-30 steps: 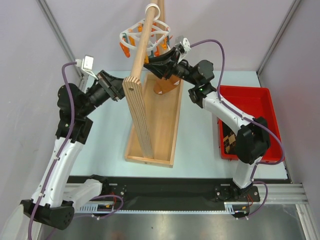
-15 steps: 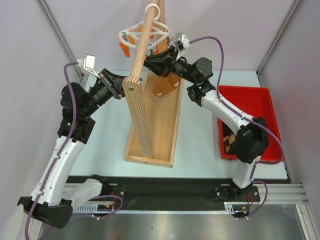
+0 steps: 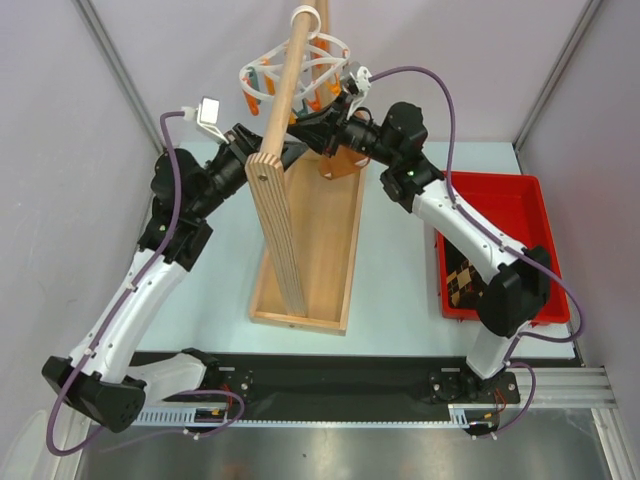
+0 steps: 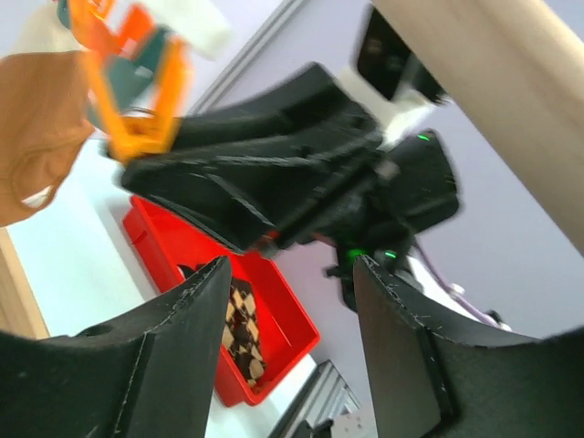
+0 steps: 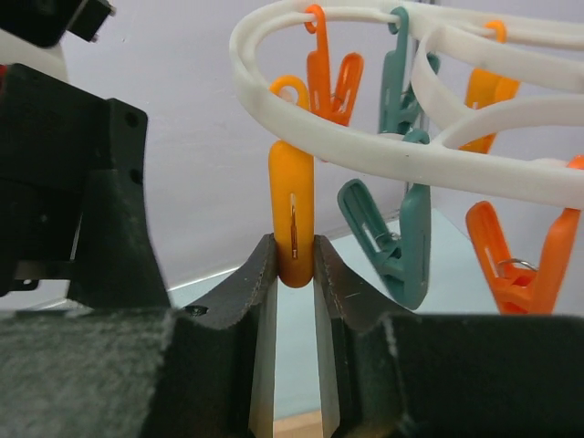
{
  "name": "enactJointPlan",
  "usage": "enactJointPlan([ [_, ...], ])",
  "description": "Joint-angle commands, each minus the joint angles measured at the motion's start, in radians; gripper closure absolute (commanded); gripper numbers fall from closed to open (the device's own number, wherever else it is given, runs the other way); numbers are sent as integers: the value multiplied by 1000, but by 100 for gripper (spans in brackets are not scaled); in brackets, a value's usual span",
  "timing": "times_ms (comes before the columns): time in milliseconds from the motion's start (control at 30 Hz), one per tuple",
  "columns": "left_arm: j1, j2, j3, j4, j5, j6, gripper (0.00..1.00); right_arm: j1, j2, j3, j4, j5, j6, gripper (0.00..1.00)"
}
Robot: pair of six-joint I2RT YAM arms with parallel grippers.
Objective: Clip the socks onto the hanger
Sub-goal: Open the clamp at the hanger.
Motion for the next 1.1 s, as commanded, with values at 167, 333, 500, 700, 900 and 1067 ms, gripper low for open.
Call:
enactJointPlan([
  [167,-15,9,68,38,-144,107,41,-11,-120,44,-153,91,-101,100],
  [333,-15,29,76,96,-198,124,36,-12,-132,44,-167,79,-116,100],
  [500,-15,84,124,97,-201,126,32,-14,-134,46,-170,65,-115,100],
  [700,-17,105,133,105,-247,158,33,-14,-134,43,-168,60,-99,100],
  [900,-33,128,151,110,-305,190,33,-14,-137,43,-177,62,-99,100],
  [1067,-52,168,195,102,-316,221,33,-14,-131,56,-196,66,-99,100],
])
